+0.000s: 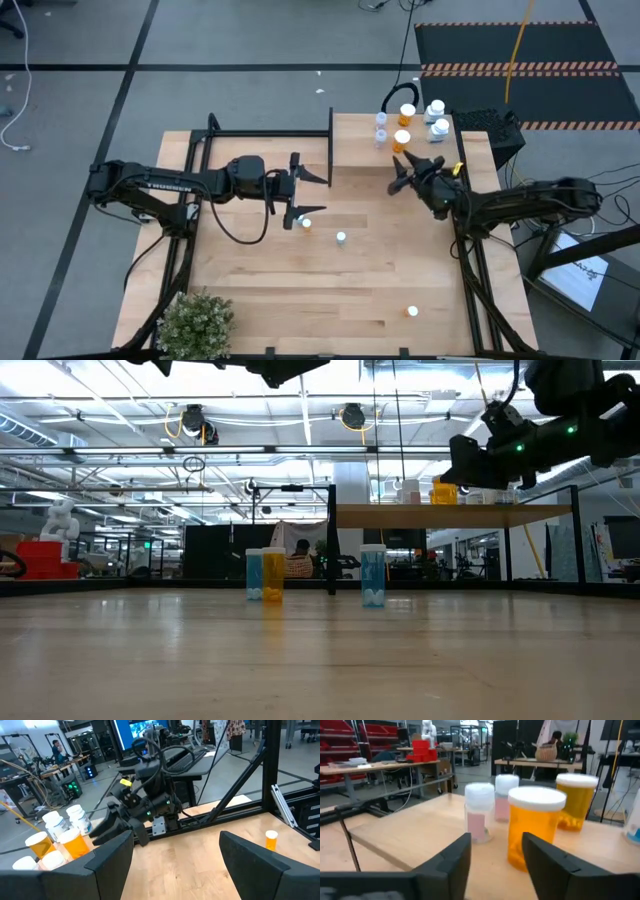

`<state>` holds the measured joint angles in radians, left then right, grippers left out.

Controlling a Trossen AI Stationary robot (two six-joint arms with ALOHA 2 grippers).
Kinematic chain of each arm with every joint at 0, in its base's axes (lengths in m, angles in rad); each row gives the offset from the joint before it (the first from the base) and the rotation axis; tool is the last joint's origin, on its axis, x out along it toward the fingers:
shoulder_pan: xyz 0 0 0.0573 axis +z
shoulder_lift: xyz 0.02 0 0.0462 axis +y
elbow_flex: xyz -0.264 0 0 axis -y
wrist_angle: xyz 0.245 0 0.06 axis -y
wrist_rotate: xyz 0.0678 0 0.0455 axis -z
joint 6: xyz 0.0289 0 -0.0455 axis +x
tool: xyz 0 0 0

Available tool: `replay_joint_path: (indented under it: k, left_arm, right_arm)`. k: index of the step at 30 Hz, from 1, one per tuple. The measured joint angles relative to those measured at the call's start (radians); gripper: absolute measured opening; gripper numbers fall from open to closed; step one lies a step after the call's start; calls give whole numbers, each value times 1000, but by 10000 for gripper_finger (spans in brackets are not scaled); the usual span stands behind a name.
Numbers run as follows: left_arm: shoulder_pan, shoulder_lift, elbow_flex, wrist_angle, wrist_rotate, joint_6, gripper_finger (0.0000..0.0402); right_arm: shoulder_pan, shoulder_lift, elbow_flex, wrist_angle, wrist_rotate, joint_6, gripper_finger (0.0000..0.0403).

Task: Pick and place medicine bottles onto shelf by color
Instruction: Adjust the large orange pill bottle on the shelf

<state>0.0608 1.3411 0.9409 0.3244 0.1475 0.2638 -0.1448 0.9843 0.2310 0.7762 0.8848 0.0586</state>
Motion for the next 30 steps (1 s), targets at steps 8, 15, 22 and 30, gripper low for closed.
replay_joint_path:
  k: [8,15,22,30]
  left_arm:
    - [0,0,0,17,0,-4,296]
    - [0,0,0,18,0,-10,296]
    - [0,0,0,17,0,-7,296]
    - [0,0,0,17,0,-6,296]
  right_arm:
    - [-53,98,0,125,-52,11,76]
    - [-118,158,0,195,-144,35,22]
    - [-151,207,2,252,-158,33,4]
    - [-170,213,2,259,-149,35,4]
